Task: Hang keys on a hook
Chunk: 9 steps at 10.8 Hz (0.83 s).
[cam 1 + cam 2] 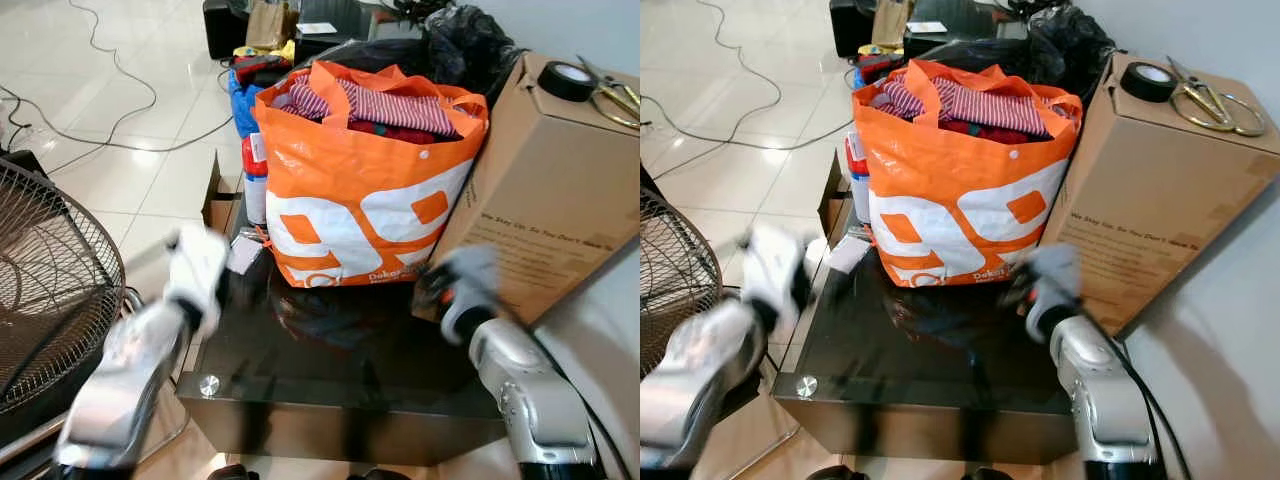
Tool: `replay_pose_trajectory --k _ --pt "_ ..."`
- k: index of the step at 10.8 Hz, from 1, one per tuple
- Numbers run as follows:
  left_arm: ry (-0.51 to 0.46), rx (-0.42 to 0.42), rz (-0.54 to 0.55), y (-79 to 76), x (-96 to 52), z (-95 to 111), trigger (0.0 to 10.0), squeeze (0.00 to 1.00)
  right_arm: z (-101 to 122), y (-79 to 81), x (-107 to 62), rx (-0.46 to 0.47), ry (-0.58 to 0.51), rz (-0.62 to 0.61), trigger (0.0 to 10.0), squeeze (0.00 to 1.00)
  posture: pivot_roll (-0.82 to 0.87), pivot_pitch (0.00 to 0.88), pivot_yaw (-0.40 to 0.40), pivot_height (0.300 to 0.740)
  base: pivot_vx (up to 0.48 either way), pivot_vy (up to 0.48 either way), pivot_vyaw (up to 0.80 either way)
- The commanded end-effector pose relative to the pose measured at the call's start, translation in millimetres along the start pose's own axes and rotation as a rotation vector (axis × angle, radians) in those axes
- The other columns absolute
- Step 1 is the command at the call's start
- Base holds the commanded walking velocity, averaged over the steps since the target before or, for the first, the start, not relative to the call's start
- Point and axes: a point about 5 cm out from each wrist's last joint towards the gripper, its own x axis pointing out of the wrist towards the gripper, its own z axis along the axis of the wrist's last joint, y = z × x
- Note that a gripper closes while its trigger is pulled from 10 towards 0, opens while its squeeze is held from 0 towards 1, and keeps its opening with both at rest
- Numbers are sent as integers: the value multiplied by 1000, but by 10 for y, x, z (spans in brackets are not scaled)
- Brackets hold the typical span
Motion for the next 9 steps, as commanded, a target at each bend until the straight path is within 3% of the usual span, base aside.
replay_pose_trajectory --k 1,2,4,5,7,9 --pt "-26 -2 19 5 15 63 10000 0 28 -114 -63 59 -17 -92 2431 0 -1 0 -66 740 0 0 0" --pt "-27 18 30 -15 115 33 10000 0 23 -210 -135 69 -14 -189 10000 0 -10 0 -40 740 0 0 0" --pt "-34 39 40 13 154 58 10000 0 102 -360 -257 52 -71 -290 10000 0 -24 0 6 740 0 0 0" --pt "-39 70 39 64 196 78 10000 0 218 -401 -301 56 -171 -349 10000 0 -35 0 39 740 0 0 0" --pt "-49 84 32 85 270 94 10000 0 226 -319 -254 52 -178 -302 10000 0 -45 0 59 740 0 0 0" --pt "-60 82 20 51 309 97 10000 0 210 -136 -120 5 -160 -262 10000 0 -40 0 50 740 0 0 0"
